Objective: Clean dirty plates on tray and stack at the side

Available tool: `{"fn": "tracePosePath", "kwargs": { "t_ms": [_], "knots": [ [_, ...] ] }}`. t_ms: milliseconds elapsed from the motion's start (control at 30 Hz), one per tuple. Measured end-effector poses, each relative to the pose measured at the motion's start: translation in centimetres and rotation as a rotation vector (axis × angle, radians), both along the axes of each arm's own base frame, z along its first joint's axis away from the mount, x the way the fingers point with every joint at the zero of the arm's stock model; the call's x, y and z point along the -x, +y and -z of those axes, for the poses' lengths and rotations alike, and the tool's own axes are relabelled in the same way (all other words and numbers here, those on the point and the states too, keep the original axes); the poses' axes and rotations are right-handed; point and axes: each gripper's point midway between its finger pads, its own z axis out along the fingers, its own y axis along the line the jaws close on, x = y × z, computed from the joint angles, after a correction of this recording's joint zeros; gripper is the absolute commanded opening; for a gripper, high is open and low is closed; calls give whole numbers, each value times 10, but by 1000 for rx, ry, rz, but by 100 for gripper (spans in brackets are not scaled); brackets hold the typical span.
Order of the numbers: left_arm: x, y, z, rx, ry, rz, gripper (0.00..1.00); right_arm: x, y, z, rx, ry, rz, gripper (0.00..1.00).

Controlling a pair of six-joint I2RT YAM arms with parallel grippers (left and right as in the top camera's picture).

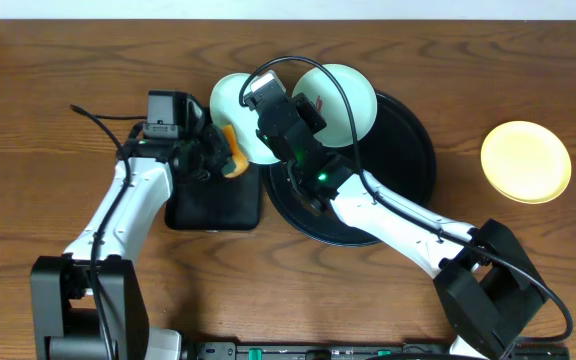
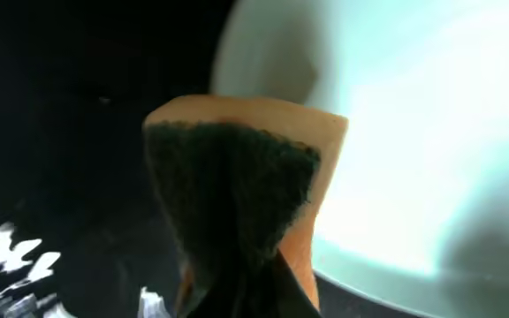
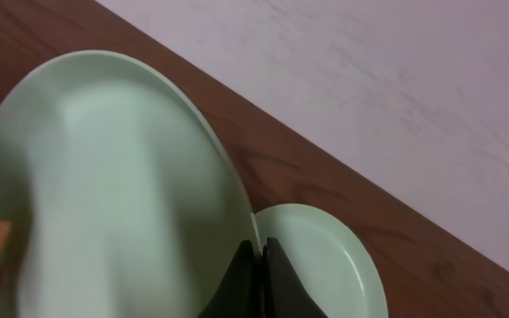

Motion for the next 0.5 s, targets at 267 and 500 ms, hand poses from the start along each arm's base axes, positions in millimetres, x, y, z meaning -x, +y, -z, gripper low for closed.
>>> {"fn": "tracePosePath", "kwargs": {
  "t_ms": [267, 500],
  "knots": [
    [-13, -18, 19, 24, 5, 0, 7, 0, 1, 1, -1, 3, -6, 1],
    [-11, -18, 39, 20, 55, -2, 8, 4, 8, 1, 5, 5, -34, 1]
  ]
}}
